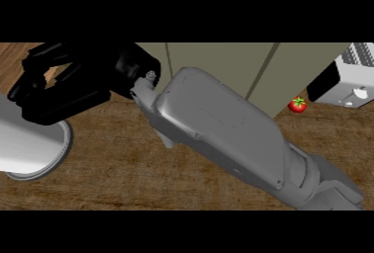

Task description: Pick up the wine, place it into the cabinet and close the cabinet

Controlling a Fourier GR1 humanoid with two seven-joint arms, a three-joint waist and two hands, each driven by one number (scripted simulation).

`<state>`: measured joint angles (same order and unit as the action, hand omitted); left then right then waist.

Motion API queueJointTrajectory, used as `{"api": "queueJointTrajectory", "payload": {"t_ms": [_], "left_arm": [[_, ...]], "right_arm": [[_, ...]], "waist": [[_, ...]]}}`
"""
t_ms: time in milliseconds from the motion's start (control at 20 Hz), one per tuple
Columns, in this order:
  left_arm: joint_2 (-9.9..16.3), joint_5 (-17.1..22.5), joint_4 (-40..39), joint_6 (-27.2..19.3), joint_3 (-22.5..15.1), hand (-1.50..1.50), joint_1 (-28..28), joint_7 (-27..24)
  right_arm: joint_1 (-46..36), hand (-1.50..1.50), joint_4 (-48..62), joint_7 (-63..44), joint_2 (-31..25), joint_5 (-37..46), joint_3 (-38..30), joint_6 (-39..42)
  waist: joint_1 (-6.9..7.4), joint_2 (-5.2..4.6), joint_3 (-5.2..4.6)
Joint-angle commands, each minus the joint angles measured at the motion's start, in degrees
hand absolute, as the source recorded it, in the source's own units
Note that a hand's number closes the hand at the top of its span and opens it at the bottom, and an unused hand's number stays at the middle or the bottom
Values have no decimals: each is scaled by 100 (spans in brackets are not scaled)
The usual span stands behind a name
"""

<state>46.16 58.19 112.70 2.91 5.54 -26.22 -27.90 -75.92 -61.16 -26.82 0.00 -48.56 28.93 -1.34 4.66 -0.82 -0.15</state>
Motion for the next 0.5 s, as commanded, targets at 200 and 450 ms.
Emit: {"api": "queueJointTrajectory", "payload": {"t_ms": [200, 450], "left_arm": [[35, 115, -61, 49, 388, -150, 17, 164], [-4, 65, -25, 181, 370, -150, -122, 176]], "right_arm": [[-9, 150, 1726, 1476, -231, 689, -493, 402], [53, 150, 1962, 1660, -579, 708, -621, 406]], "waist": [[-179, -14, 8], [-195, -27, 3]]}}
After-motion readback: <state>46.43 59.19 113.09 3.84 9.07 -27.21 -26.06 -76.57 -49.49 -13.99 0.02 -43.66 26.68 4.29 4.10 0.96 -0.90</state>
